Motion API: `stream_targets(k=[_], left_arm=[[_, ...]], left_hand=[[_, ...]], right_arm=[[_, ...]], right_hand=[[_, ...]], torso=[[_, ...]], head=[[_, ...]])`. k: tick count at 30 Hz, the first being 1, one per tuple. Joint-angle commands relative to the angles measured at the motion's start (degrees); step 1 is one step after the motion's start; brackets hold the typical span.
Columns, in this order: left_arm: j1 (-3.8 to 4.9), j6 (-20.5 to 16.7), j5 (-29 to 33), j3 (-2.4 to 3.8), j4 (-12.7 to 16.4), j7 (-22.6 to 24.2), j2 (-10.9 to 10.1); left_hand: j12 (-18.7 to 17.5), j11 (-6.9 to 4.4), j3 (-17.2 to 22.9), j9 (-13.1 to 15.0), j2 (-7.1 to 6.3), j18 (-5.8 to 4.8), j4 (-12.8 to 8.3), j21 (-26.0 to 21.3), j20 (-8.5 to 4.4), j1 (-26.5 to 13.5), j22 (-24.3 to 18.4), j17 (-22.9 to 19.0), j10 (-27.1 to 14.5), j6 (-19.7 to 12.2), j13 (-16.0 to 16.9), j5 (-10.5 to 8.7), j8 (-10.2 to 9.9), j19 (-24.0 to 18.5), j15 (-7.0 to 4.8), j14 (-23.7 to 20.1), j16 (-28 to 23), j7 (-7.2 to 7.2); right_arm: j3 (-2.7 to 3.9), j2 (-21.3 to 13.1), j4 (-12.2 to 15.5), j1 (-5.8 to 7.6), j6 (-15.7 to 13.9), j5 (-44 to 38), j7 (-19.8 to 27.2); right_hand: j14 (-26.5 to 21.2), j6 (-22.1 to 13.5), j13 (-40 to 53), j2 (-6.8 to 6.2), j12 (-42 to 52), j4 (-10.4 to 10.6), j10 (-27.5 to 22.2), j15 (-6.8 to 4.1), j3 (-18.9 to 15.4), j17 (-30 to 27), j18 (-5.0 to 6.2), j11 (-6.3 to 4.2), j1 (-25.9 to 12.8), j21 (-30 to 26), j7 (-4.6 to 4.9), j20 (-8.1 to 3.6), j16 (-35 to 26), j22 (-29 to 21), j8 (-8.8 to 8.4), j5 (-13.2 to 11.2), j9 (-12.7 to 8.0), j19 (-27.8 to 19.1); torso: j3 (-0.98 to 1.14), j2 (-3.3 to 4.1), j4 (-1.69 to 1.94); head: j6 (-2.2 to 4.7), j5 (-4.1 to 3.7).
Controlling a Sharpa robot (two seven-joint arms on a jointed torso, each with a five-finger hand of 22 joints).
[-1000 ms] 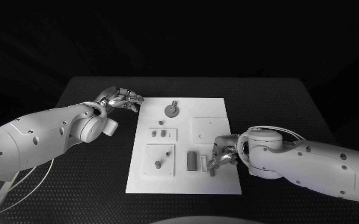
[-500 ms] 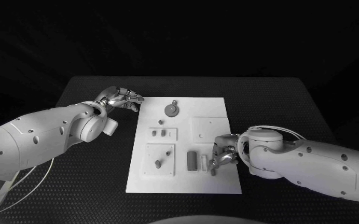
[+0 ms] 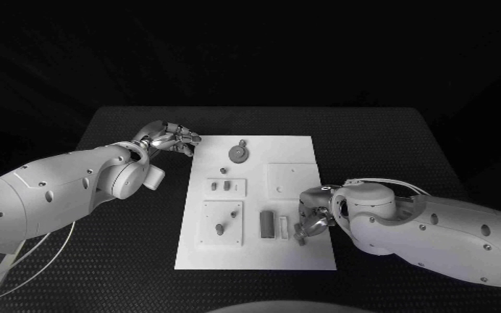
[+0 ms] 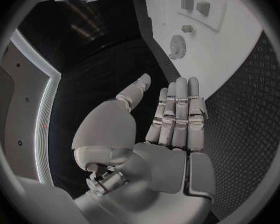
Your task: Assemble the parts on the task board
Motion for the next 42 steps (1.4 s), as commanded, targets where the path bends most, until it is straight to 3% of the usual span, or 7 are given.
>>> stream_targets(k=[1, 11, 19, 24, 29, 35, 42], left_arm=[[0.03, 0.67, -0.26, 0.03, 0.06, 0.32, 0.04], [0.03, 0.67, -0.26, 0.02, 0.01, 0.3, 0.07], [0.02, 0.67, -0.26, 0.01, -0.03, 0.28, 0.11], [0.02, 0.61, -0.26, 0.01, 0.03, 0.25, 0.11], [0.02, 0.52, -0.26, 0.01, 0.08, 0.11, 0.13], [0.02, 0.39, -0.26, 0.01, 0.1, 0.08, 0.07], [0.02, 0.43, -0.26, 0.01, 0.12, 0.1, 0.1]], left_hand=[[-0.12, 0.13, -0.01, -0.07, 0.01, -0.09, 0.0, 0.2, 0.11, -0.45, -0.06, 0.06, -0.26, -0.54, -0.05, -0.07, 0.11, -0.34, 0.35, 0.03, -0.34, 0.01], [-0.12, 0.14, 0.0, -0.08, 0.0, -0.09, -0.01, 0.2, 0.11, -0.46, -0.06, 0.08, -0.26, -0.54, -0.05, -0.07, 0.11, -0.35, 0.35, 0.02, -0.35, 0.01], [-0.12, 0.14, 0.01, -0.08, 0.01, -0.08, -0.03, 0.21, 0.11, -0.44, -0.06, 0.1, -0.27, -0.55, -0.05, -0.07, 0.11, -0.35, 0.35, 0.02, -0.36, 0.02], [-0.12, 0.14, 0.02, -0.09, 0.01, -0.08, -0.03, 0.21, 0.11, -0.44, -0.06, 0.11, -0.28, -0.56, -0.05, -0.07, 0.11, -0.35, 0.35, 0.03, -0.36, 0.02], [-0.12, 0.14, 0.02, -0.09, 0.03, -0.08, -0.03, 0.21, 0.11, -0.44, -0.06, 0.12, -0.28, -0.56, -0.05, -0.07, 0.11, -0.34, 0.35, 0.03, -0.36, 0.02], [-0.12, 0.14, 0.04, -0.09, 0.06, -0.07, -0.03, 0.22, 0.1, -0.43, -0.06, 0.14, -0.28, -0.56, -0.05, -0.07, 0.11, -0.33, 0.34, 0.04, -0.36, 0.02], [-0.11, 0.14, 0.06, -0.09, 0.09, -0.07, -0.03, 0.22, 0.1, -0.41, -0.05, 0.15, -0.28, -0.57, -0.05, -0.06, 0.12, -0.32, 0.34, 0.06, -0.36, 0.02]], right_arm=[[-0.53, -0.38, -0.95, -0.55, 3.57, -6.97, -3.63], [-0.52, -0.4, -0.67, -0.55, 4.5, -9.4, -3.8], [-0.52, -0.2, -0.61, -0.55, 5.88, -5.12, -3.0], [-0.53, 0.07, -1.05, -0.55, 6.51, -5.05, -2.98], [-0.54, 0.85, -1.93, -0.54, 7.14, -7.1, -3.2], [-0.84, 1.35, -2.71, -0.54, 7.89, -8.02, -2.91], [-0.96, 1.35, -2.77, -0.55, 5.59, -8.67, -1.97]], right_hand=[[-0.67, -1.29, -0.02, -0.64, -0.41, 0.0, -0.33, 0.07, 0.15, -0.24, 0.84, 0.03, 0.5, -0.29, 1.05, 0.14, -0.24, 0.72, -1.18, 0.17, -6.51, -0.21], [-1.3, -1.91, -0.03, 0.22, -0.55, -1.77, -0.72, 0.27, 0.23, -1.01, 0.84, 0.25, 3.18, -0.35, 1.27, 0.23, -0.43, 0.87, -1.4, 0.18, -6.52, -0.64], [-2.12, -3.72, -0.3, 8.35, -0.74, -9.21, -1.01, 1.21, -1.93, -1.87, 0.84, 1.16, 8.03, -0.32, 2.2, 1.01, -0.6, 1.06, -2.39, 0.16, -7.08, -1.59], [-2.26, -3.97, -0.35, 10.87, -0.75, -9.63, -1.07, 1.25, -1.75, -1.99, 0.84, 1.21, 9.26, -0.33, 2.24, 1.04, -0.59, 1.08, -2.58, 0.17, -7.32, -1.86], [-2.28, -3.97, -0.36, 11.09, -0.71, -9.61, -1.12, 1.3, -2.23, -1.84, 0.84, 1.26, 9.43, -0.25, 2.28, 1.13, -0.52, 1.14, -2.61, 0.16, -7.42, -2.04], [-2.34, -3.8, -0.45, 8.54, -0.73, -8.97, -1.15, 1.37, -3.43, -1.88, 0.84, 1.29, 7.83, -0.19, 2.31, 1.38, -0.51, 1.05, -2.61, 0.16, -7.63, -2.03], [-2.02, -3.4, -0.47, 13.28, -0.6, -9.66, -1.03, 1.23, -1.98, -1.26, 0.84, 1.1, 10.22, -0.08, 2.11, 1.15, -0.27, 1.09, -2.4, 0.17, -7.71, -2.05]], torso=[[-0.01, 0.01, -0.02], [0.0, -0.04, 0.11], [0.02, 0.02, 0.04], [-0.03, 0.02, 0.0], [-0.05, -0.01, 0.01], [-0.04, -0.03, 0.1], [-0.06, -0.03, 0.05]], head=[[0.04, -0.08], [-0.06, -0.11], [-0.08, -0.05], [-0.11, 0.0], [-0.2, -0.04], [-0.32, -0.13], [-0.21, -0.17]])
